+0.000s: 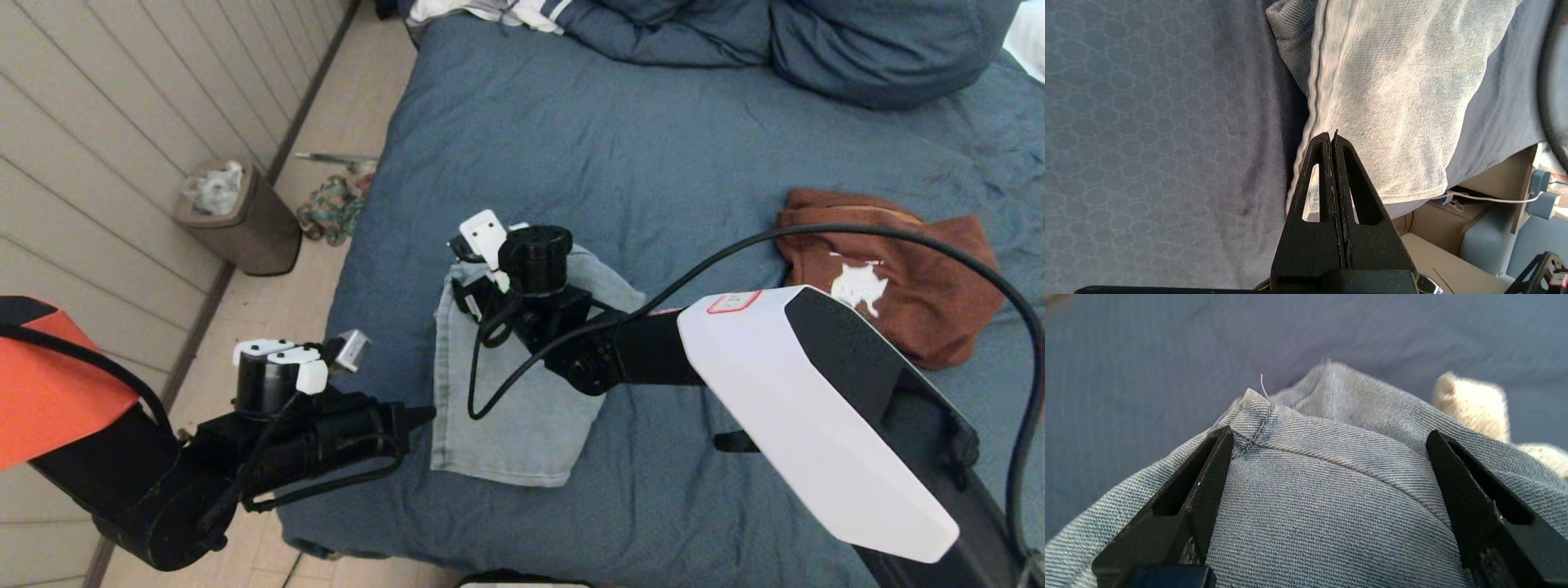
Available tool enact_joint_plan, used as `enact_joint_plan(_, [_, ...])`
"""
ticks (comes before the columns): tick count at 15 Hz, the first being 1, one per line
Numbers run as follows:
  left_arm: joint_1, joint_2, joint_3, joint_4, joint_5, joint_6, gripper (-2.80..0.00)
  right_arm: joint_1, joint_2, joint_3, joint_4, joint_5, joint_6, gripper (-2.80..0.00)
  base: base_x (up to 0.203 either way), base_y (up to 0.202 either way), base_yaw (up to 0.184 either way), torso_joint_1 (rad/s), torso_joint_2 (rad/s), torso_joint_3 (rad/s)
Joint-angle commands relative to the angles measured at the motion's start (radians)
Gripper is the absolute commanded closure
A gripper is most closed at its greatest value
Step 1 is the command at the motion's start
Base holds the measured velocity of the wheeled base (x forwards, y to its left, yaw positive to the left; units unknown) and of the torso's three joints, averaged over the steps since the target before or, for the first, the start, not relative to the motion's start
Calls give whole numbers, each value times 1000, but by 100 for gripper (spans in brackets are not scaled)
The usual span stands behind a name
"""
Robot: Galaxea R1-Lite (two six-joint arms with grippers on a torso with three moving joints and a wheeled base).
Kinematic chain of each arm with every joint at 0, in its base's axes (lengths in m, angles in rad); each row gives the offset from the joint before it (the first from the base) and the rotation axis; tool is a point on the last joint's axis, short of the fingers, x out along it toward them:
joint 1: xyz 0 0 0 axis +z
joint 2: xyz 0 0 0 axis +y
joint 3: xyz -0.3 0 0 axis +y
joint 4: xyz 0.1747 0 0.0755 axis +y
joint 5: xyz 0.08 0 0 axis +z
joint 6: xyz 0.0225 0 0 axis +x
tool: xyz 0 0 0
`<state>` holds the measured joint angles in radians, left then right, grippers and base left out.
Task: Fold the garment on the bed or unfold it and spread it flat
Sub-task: Fold the blue shorts
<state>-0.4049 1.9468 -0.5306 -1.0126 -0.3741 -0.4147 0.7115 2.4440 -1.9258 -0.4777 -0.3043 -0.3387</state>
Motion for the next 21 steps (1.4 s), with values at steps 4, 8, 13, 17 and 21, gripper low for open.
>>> enact_joint_plan(4, [0, 1, 1, -8, -3, -1, 0, -23, 14, 6, 12, -4, -1, 0, 0, 0, 0, 0, 0, 0])
enact_joint_plan(8, [-1, 3, 3, -8, -3, 1, 0, -84, 5, -6, 22, -22, 0, 0, 0, 0, 0, 0, 0, 0])
enact_joint_plan(13, [-2, -25, 17, -20, -2, 4, 0, -132, -58, -28, 24, -64, -2, 0, 0, 0, 0, 0, 0, 0])
enact_joint_plan(17, [-12, -26, 18, -21, -2, 4, 0, -150, -114, -27, 19, -115, -2, 0, 0, 0, 0, 0, 0, 0])
enact_joint_plan(21, [-12, -26, 20, -21, -2, 4, 0, -182, -115, -29, 21, -118, -2, 0, 0, 0, 0, 0, 0, 0])
